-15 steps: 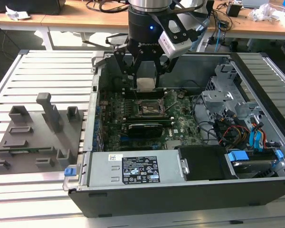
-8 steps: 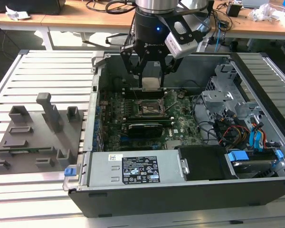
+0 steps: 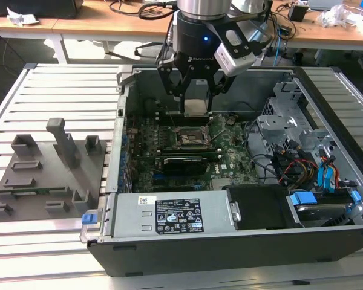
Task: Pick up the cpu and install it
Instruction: 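Pick up the cpu and move it towards the insertion slot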
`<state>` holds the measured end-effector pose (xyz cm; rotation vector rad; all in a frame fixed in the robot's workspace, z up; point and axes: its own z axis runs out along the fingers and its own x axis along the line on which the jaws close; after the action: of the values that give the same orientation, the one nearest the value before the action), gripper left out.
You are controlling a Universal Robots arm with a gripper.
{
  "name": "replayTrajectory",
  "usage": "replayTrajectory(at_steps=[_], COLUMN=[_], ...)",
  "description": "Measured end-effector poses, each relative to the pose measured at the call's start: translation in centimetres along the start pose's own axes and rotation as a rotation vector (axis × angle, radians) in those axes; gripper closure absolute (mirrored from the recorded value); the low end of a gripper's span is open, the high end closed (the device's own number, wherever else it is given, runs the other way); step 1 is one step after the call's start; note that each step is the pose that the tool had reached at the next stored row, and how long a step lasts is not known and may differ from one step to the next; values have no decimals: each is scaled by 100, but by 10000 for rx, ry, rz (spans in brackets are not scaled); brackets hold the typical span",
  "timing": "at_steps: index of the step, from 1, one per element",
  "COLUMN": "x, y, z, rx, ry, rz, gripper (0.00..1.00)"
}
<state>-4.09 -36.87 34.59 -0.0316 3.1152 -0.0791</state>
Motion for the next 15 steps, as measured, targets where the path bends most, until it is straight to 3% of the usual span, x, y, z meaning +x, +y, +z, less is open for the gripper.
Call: replayTrajectory(at_steps=[5,11,15], x=[-10,-71,-184], y=[56,136,205], z=[30,76,170], rx=[-2,-2,-3], ry=[-1,-1,-2], rz=[-2,-2,-1], gripper=[45,45,45])
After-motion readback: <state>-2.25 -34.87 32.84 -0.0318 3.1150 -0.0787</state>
